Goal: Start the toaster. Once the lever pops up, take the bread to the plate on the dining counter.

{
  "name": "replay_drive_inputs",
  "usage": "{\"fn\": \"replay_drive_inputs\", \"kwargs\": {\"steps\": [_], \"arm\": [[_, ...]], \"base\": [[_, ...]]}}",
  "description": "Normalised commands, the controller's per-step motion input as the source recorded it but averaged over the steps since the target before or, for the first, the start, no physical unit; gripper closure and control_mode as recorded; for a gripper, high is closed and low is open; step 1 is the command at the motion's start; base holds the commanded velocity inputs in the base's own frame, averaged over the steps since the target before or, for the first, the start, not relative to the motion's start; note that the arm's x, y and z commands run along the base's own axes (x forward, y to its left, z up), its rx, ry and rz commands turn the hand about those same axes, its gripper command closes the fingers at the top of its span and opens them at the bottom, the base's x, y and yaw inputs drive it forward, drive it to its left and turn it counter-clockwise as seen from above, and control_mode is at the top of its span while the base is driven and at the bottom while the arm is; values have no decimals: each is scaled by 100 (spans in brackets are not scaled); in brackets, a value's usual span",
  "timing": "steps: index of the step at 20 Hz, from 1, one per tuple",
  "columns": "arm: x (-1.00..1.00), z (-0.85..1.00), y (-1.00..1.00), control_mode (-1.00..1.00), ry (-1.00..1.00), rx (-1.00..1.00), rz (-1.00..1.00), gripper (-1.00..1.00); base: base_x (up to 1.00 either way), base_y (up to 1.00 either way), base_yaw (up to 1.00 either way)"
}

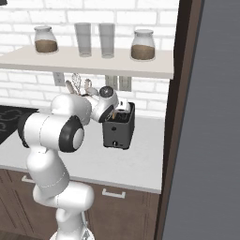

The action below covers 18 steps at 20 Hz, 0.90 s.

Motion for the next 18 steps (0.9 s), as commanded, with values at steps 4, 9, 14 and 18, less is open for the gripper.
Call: {"fn": "replay_drive_inputs", "kwargs": {"steps": [4,9,14,18], "arm": [[6,-20,0,-100,0,-2,0,-100],[9,-34,0,-100,0,-2,0,-100],[4,-26,0,-100,0,0,0,-100],[0,-14,8,-100,0,0,0,-100]], "base": [[0,0,0],[0,0,0],[0,0,0],[0,0,0]]}}
